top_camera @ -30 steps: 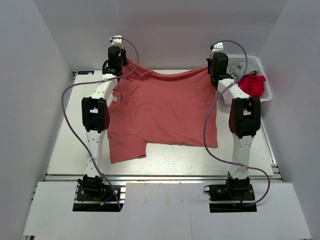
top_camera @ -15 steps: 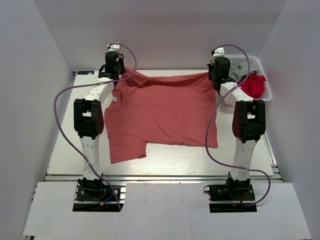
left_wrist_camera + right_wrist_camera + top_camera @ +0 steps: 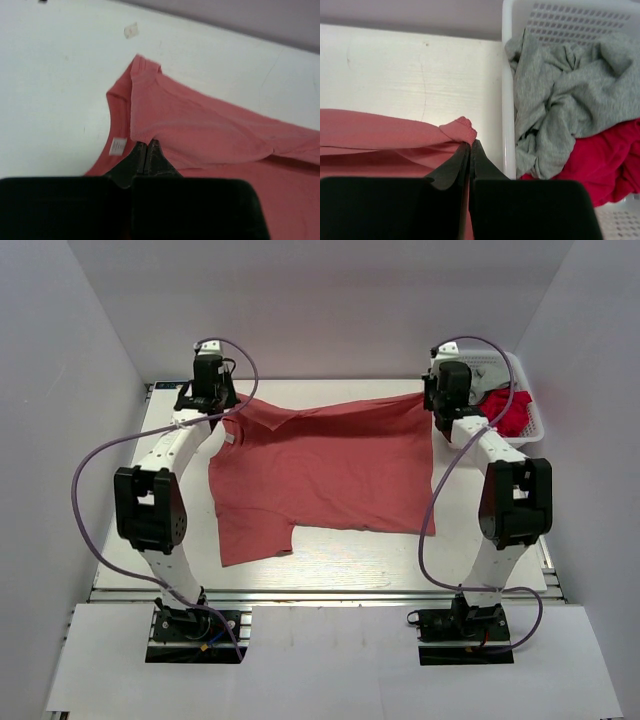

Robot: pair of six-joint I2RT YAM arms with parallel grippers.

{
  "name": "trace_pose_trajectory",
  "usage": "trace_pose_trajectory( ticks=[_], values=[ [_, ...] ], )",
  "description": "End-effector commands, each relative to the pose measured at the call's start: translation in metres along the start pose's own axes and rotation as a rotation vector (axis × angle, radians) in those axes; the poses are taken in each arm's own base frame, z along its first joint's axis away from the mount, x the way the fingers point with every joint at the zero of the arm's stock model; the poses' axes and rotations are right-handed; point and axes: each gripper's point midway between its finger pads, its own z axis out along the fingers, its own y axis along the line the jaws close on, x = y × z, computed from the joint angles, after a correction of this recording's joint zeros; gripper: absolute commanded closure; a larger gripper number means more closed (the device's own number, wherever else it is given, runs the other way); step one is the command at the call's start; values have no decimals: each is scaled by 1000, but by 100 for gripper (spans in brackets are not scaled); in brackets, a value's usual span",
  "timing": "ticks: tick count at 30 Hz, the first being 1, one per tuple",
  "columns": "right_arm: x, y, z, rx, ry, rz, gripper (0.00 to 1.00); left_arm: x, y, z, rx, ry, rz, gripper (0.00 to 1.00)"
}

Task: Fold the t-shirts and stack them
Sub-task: Fold the flattened tshirt in 1/3 of the way

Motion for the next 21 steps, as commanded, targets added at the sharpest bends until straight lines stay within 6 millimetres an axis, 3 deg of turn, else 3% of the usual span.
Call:
trace_pose_trajectory(
  ticks=[1, 2, 10, 18, 21],
  values=[
    [-13, -10, -21, 26, -31, 21, 100, 7, 4, -38, -24, 43, -58, 100],
    [-9, -10, -25, 23, -25, 19, 100, 26, 7, -42, -22, 85, -60, 100],
    [21, -4, -40, 1, 23, 37, 100, 69, 12, -79, 17, 148, -129, 100],
    [61, -4, -48, 22, 113, 87, 100, 127, 19, -91, 20, 280, -137, 100],
    [84, -5, -52, 48, 176, 128, 100, 152, 20, -95, 36, 347, -135, 98]
  ],
)
